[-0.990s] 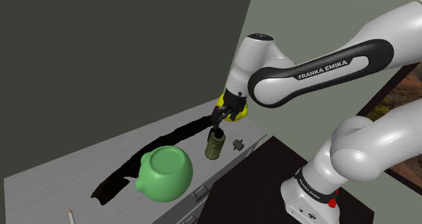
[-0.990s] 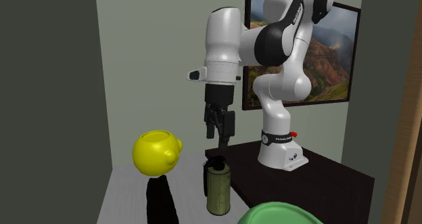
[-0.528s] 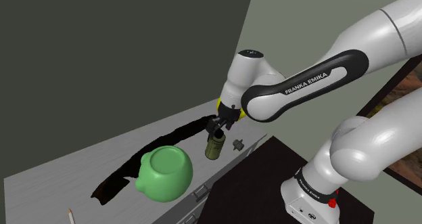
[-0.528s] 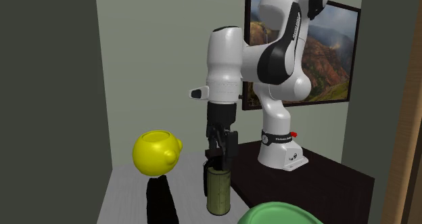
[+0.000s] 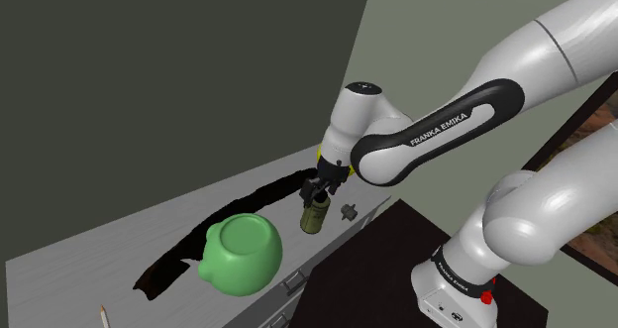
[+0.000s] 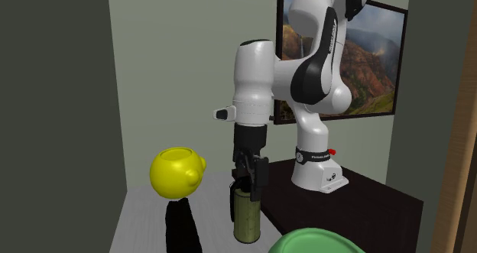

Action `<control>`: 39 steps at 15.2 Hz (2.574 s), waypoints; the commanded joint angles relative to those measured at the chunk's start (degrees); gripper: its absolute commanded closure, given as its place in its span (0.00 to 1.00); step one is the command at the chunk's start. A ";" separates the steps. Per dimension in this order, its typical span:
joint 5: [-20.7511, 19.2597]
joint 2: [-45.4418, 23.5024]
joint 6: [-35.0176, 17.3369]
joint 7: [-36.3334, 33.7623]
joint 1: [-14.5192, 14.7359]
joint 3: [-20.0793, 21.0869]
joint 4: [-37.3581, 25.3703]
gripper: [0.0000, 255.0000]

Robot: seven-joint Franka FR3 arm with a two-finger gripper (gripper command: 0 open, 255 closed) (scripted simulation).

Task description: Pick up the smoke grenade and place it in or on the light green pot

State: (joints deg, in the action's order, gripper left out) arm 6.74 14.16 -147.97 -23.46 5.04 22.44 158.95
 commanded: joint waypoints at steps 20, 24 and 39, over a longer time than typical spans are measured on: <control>1.78 6.54 8.36 1.64 1.18 -1.48 -1.96 1.00; 2.13 9.29 12.41 2.11 1.51 -2.16 -3.29 1.00; 2.04 16.57 26.50 3.00 1.91 -4.42 -10.18 1.00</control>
State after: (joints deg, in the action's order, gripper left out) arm 8.85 30.43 -122.45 -20.47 6.97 18.16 149.47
